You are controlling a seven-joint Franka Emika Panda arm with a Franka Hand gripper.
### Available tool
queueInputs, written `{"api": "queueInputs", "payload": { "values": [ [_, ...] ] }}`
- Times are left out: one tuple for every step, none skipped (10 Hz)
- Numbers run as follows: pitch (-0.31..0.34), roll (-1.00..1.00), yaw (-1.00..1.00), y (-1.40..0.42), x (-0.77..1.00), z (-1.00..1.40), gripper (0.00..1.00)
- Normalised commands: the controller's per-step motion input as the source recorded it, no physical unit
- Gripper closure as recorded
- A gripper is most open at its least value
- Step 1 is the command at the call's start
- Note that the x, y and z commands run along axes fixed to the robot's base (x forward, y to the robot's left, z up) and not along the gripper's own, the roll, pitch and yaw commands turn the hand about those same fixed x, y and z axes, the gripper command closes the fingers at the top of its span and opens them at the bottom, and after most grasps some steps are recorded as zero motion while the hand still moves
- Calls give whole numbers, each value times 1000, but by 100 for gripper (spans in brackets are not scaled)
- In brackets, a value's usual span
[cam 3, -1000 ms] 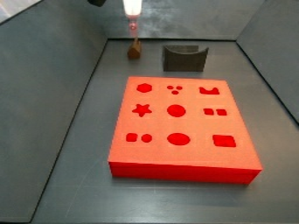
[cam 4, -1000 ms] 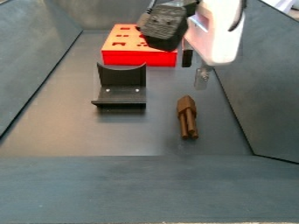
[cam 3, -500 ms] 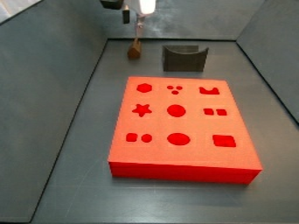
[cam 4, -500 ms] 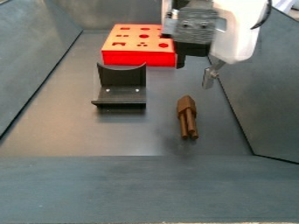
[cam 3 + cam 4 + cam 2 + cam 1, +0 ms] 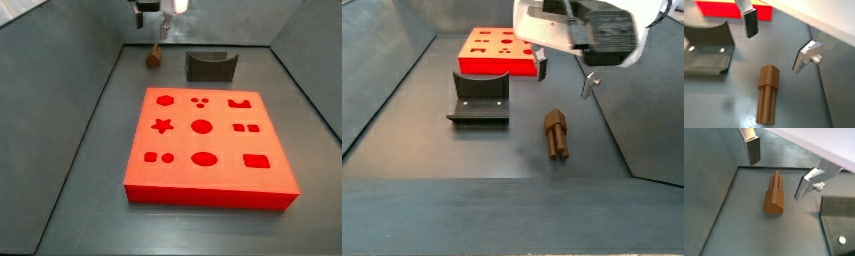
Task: Pick up the 3 prong object. Move up. Rotate the 3 prong object. Place the 3 prong object on the fixture. Regrasp the 3 prong object. Move to above the board. Insert the 3 prong object.
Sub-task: Rotate the 3 prong object.
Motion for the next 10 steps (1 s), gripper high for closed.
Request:
{"api": "queueInputs", "payload": {
  "values": [
    [-33, 5, 1000, 0, 44, -25, 0],
    [-37, 5, 1000, 0, 44, -25, 0],
    [-42, 6, 1000, 0, 44, -26, 0],
    [-46, 7, 1000, 0, 43, -26, 0],
    [-57, 8, 1000, 0, 42, -27, 0],
    [-64, 9, 1000, -1, 42, -27, 0],
    [-84, 12, 1000, -1, 41, -28, 0],
    [-93, 14, 961, -1, 40, -28, 0],
    [-92, 13, 536, -2, 36, -31, 0],
    [-91, 13, 390, -2, 35, -32, 0]
  ]
}}
